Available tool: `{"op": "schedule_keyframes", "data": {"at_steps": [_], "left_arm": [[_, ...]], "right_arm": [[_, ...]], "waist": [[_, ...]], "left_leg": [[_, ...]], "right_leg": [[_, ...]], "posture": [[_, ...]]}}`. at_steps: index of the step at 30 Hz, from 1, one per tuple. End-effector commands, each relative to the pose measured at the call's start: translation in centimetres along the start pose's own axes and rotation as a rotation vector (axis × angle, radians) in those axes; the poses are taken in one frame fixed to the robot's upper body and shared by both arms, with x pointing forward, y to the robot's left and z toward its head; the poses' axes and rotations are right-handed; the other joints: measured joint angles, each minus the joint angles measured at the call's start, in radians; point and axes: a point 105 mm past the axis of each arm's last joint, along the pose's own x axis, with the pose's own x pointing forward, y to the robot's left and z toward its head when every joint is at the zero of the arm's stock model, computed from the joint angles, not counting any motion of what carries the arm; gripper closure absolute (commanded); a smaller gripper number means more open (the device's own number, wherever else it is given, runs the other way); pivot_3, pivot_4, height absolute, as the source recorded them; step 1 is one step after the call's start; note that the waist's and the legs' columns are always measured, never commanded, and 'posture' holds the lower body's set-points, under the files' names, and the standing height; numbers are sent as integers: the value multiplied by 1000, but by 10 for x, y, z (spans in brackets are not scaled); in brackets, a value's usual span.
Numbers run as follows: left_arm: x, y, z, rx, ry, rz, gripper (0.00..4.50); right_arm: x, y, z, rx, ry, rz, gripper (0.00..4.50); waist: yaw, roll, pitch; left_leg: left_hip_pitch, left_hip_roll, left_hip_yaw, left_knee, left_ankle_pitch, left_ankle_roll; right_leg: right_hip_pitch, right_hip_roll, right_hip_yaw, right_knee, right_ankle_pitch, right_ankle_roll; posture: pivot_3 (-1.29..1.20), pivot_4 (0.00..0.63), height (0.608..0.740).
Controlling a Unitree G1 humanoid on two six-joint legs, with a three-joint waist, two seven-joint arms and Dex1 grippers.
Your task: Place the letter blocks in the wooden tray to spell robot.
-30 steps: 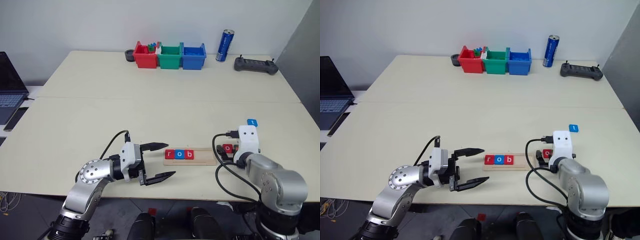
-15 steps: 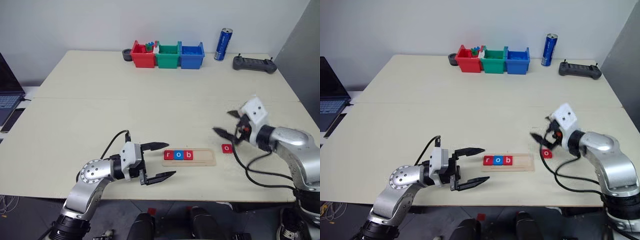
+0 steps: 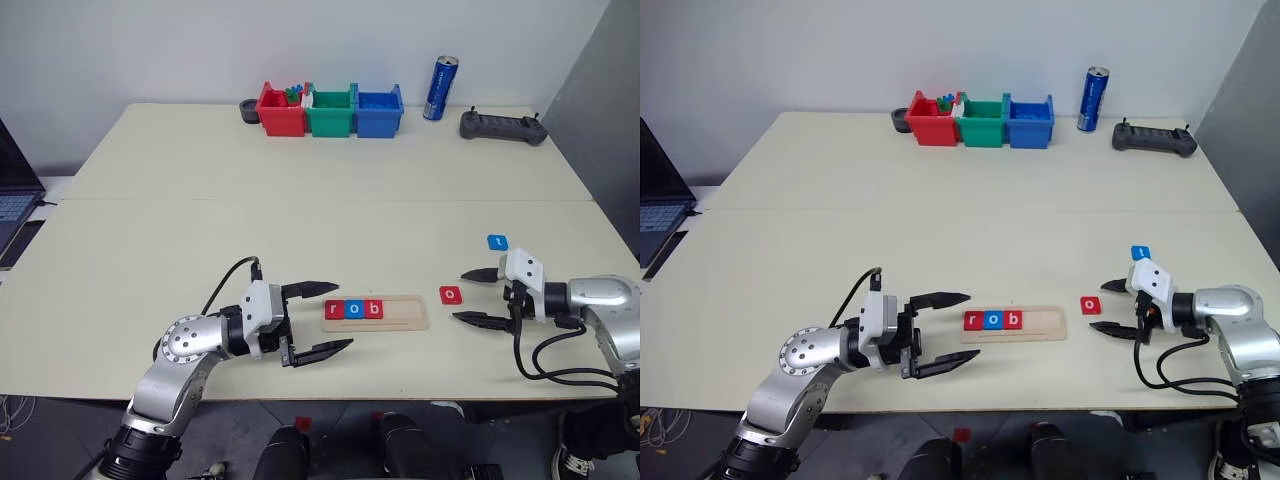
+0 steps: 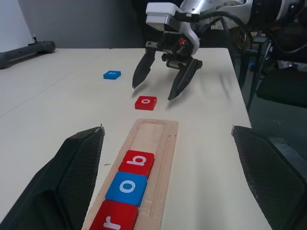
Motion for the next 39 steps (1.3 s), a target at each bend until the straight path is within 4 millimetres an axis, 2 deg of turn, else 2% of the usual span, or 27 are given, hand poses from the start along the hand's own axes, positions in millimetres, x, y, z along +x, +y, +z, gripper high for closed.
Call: {"op": "schedule_keyframes", "data": {"at_steps": [1, 13, 16, 23, 25, 28, 34, 39], "left_arm": [[-1, 2, 8, 39, -11, 4, 0], [-2, 5, 9, 52, -5, 2, 0], [-1, 4, 10, 53, -7, -3, 0], [1, 3, 11, 54, -12, -1, 0], [1, 4, 12, 54, -15, 5, 0], [1, 4, 12, 53, -15, 9, 0], [1, 3, 10, 49, -14, 9, 0], [0, 3, 9, 48, -14, 12, 0]], "right_arm": [[2, -5, 5, -52, -4, 19, 39], [13, -2, 1, -34, -9, 65, 39], [15, -1, 0, -59, 6, 73, 605], [8, -4, 2, -74, 9, 52, 3024], [6, -5, 8, -92, -1, 46, 3057], [7, -2, 27, -138, -42, 53, 3057], [23, 18, 65, -170, -137, 90, 3057], [39, 34, 73, -181, -137, 130, 3057]], "waist": [[0, 0, 0], [2, 0, 0], [1, 0, 0], [1, 0, 0], [1, 0, 0], [1, 0, 0], [2, 0, 0], [4, 0, 0]], "left_leg": [[0, 0, 0, 0, 0, 0], [0, 0, 0, 0, 0, 0], [0, 0, 0, 0, 0, 0], [0, 0, 0, 0, 0, 0], [0, 0, 0, 0, 0, 0], [0, 0, 0, 0, 0, 0], [0, 0, -1, 0, 0, 0], [0, 0, -1, 0, 0, 0]], "right_leg": [[0, 0, 0, 0, 0, 0], [0, 0, 0, 0, 0, 0], [0, 0, 0, 0, 0, 0], [0, 0, 0, 0, 0, 0], [0, 0, 0, 0, 0, 0], [0, 0, 0, 1, 0, 0], [0, 0, 0, 1, 0, 0], [0, 0, -1, 1, 0, 0]], "posture": [[0, 150, 740], [0, 150, 740], [0, 150, 740], [0, 150, 740], [0, 150, 740], [0, 150, 740], [0, 150, 740], [0, 150, 740]]}}
